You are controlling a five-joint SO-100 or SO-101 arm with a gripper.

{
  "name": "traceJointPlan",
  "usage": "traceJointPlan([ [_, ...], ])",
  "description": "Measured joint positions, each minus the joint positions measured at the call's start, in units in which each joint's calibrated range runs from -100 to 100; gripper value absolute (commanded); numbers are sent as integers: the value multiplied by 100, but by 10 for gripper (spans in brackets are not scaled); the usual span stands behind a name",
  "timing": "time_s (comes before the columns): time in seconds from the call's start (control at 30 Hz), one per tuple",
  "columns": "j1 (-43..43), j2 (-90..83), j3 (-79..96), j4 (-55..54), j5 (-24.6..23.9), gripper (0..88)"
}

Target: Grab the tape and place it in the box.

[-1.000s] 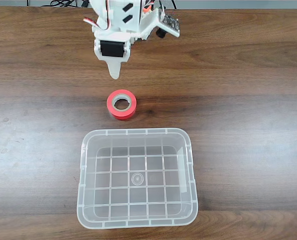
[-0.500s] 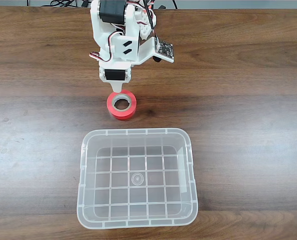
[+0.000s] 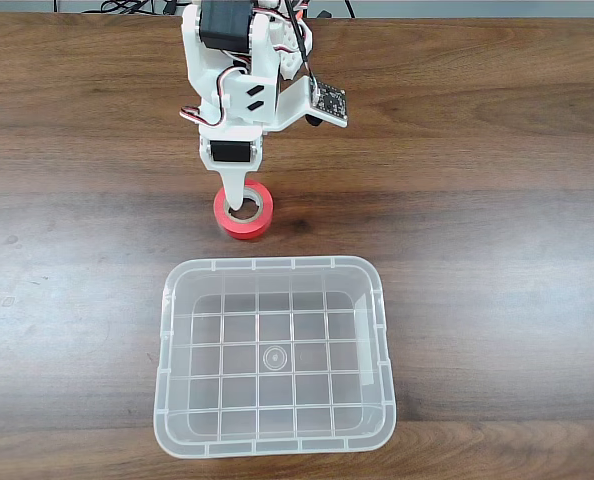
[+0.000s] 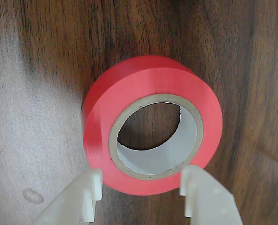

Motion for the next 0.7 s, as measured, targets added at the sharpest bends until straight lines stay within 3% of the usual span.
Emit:
traceJointPlan([
  [0.53, 0, 0, 785, -381, 83, 187],
  [0.7, 0, 326, 875, -636, 162, 130],
])
